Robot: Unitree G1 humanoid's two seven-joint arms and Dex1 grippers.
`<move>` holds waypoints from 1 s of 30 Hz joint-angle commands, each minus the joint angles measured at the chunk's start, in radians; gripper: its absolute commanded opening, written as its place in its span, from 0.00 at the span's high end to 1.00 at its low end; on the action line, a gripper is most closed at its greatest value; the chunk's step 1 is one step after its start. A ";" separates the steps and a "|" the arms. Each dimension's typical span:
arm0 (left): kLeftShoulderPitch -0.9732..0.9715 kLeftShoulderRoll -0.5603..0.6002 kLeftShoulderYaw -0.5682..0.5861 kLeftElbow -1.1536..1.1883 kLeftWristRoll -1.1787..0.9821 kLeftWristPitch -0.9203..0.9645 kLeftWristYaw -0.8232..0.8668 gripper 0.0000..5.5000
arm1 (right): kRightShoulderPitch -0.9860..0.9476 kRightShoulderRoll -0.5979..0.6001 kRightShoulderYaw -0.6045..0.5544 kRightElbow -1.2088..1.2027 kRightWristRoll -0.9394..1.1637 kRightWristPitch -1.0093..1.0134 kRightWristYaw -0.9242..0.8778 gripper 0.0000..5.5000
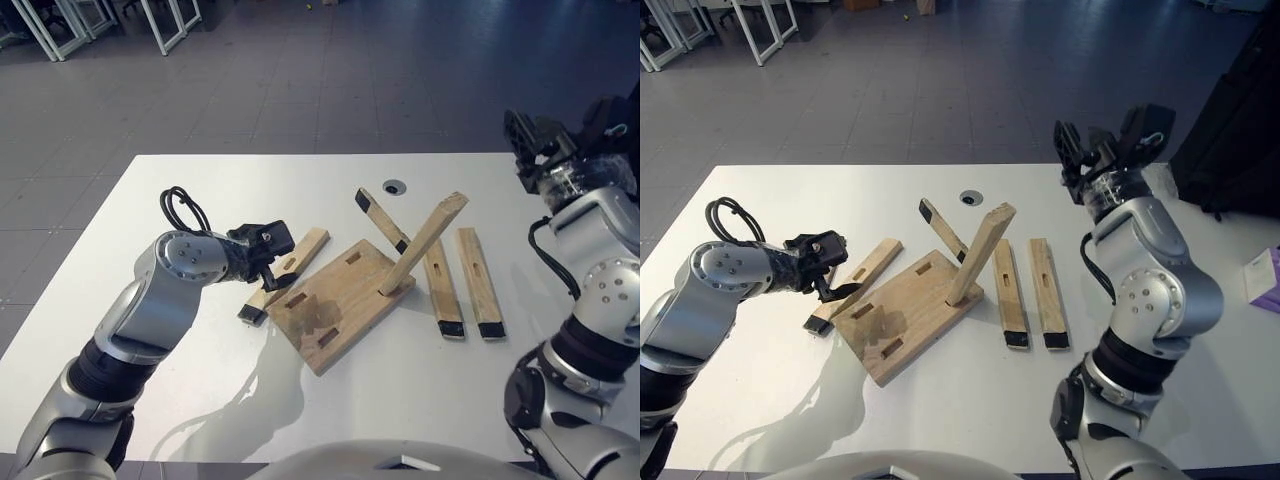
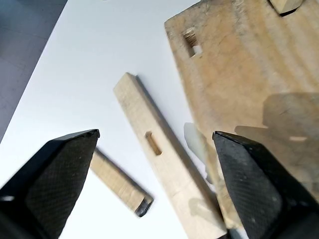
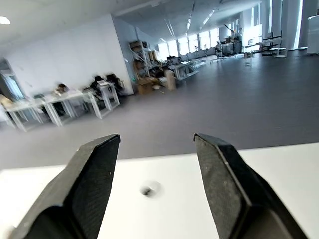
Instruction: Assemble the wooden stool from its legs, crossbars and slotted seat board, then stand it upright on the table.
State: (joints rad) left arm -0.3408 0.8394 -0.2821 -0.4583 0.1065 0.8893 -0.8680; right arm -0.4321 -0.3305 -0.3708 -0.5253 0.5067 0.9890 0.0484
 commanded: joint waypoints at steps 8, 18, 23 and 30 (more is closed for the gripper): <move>0.067 -0.101 0.005 0.228 -0.032 -0.260 0.089 0.24 | 0.362 -0.420 0.409 -0.158 -0.171 -0.040 0.297 0.50; 0.038 -0.109 -0.029 0.370 0.038 -0.379 0.109 0.24 | 0.446 -0.450 0.689 -0.167 -0.360 -0.163 0.353 0.50; 0.044 -0.090 -0.053 0.393 0.075 -0.408 0.090 0.24 | 0.416 -0.401 0.717 -0.140 -0.385 -0.166 0.362 0.50; 0.037 -0.056 -0.127 0.410 0.150 -0.489 0.009 0.24 | 0.393 -0.334 0.747 -0.093 -0.419 -0.175 0.362 0.50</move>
State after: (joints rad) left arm -0.2969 0.7633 -0.3863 -0.0463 0.2412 0.4134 -0.8211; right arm -0.0208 -0.6750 0.3689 -0.6416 0.1102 0.8296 0.4051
